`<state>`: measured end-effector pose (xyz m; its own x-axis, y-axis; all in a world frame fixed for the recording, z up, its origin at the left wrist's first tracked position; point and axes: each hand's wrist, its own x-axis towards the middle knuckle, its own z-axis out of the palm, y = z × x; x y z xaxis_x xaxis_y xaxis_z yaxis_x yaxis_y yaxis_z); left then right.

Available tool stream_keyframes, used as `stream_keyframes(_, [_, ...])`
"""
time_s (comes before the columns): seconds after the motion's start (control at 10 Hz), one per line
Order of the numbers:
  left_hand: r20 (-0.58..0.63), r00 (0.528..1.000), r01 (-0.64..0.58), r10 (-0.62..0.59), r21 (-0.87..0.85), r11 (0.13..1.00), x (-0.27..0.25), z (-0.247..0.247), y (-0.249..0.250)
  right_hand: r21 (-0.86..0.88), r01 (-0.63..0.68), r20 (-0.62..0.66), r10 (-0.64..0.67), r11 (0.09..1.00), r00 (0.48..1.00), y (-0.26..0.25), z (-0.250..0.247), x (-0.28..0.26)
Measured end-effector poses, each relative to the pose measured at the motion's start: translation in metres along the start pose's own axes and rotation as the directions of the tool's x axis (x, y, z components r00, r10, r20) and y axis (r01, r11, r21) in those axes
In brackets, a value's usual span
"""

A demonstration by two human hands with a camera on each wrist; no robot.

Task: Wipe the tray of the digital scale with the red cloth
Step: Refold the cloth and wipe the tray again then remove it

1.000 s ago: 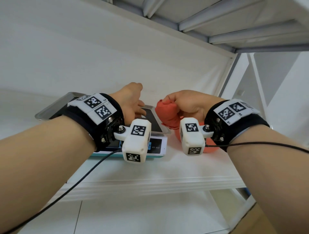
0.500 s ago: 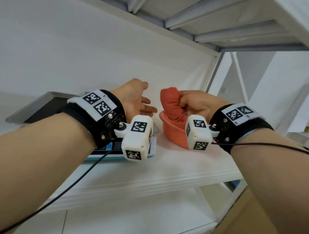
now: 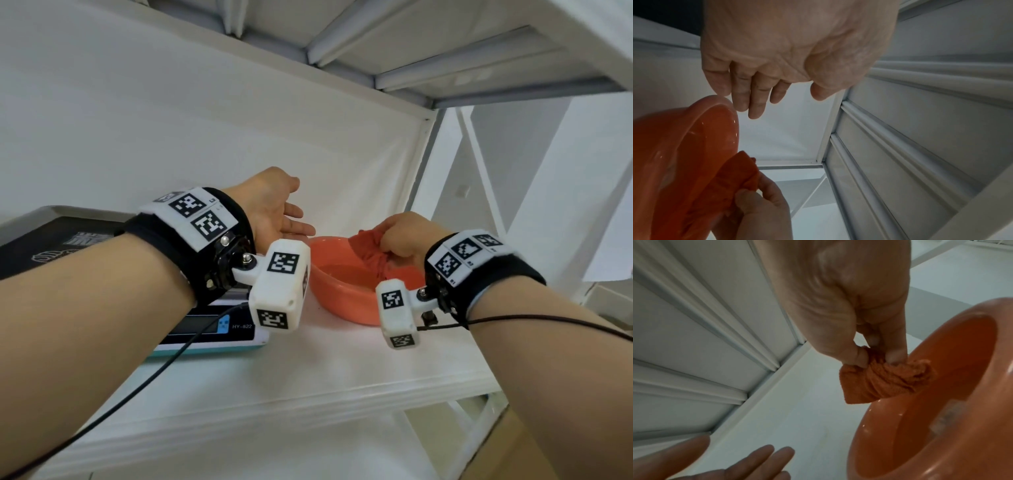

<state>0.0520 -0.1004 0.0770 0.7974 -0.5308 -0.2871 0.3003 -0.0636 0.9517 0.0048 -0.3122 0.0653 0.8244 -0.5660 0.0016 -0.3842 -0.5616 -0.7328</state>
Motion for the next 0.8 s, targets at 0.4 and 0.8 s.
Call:
stream_keyframes(0.4, [-0.065,0.998,0.025,-0.025,-0.004,1.000,0.022,0.016,-0.007,-0.148,0.047,0.053,-0.040,0.988,0.998,0.029,0.014,0.032])
stream_keyframes(0.8, [-0.061,0.998,-0.020,0.021,0.007,1.000,0.016,0.004,-0.007,-0.433,0.000,0.048,0.023,0.902,0.999,0.039,0.025,0.079])
